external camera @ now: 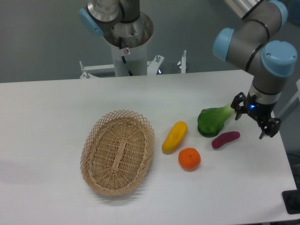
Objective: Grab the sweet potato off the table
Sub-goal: 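Move the open gripper over the purple sweet potato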
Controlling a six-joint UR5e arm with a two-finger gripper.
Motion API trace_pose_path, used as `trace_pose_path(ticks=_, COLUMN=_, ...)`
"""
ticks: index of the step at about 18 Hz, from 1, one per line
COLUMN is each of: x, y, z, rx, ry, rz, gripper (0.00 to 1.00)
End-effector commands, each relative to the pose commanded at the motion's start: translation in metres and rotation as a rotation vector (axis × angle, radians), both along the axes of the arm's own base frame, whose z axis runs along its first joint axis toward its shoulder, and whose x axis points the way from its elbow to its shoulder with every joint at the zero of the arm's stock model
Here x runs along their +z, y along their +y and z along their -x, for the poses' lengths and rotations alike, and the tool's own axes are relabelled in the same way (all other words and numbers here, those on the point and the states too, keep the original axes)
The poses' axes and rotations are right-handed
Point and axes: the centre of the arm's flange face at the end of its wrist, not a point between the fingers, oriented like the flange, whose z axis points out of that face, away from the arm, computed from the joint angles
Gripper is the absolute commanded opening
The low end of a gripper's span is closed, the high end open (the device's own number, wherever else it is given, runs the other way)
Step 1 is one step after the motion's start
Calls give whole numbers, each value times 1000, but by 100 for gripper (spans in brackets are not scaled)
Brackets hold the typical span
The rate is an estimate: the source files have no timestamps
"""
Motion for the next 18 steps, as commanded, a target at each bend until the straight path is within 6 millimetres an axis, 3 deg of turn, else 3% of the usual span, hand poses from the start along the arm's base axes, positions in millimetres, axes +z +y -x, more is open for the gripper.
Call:
trace_pose_path(ticks=5, x=-45, y=-2, z=-10, rx=-22, ry=31, rz=-2, gripper=100)
trace_pose_path(ticks=11, x=-62, y=-5, z=-10, rx=-22, ry=29, rz=26, gripper=100)
trace_pose_path(ticks=18, x=-86, y=-3, z=-24, rx=-29, ry=56, rz=30, gripper=100)
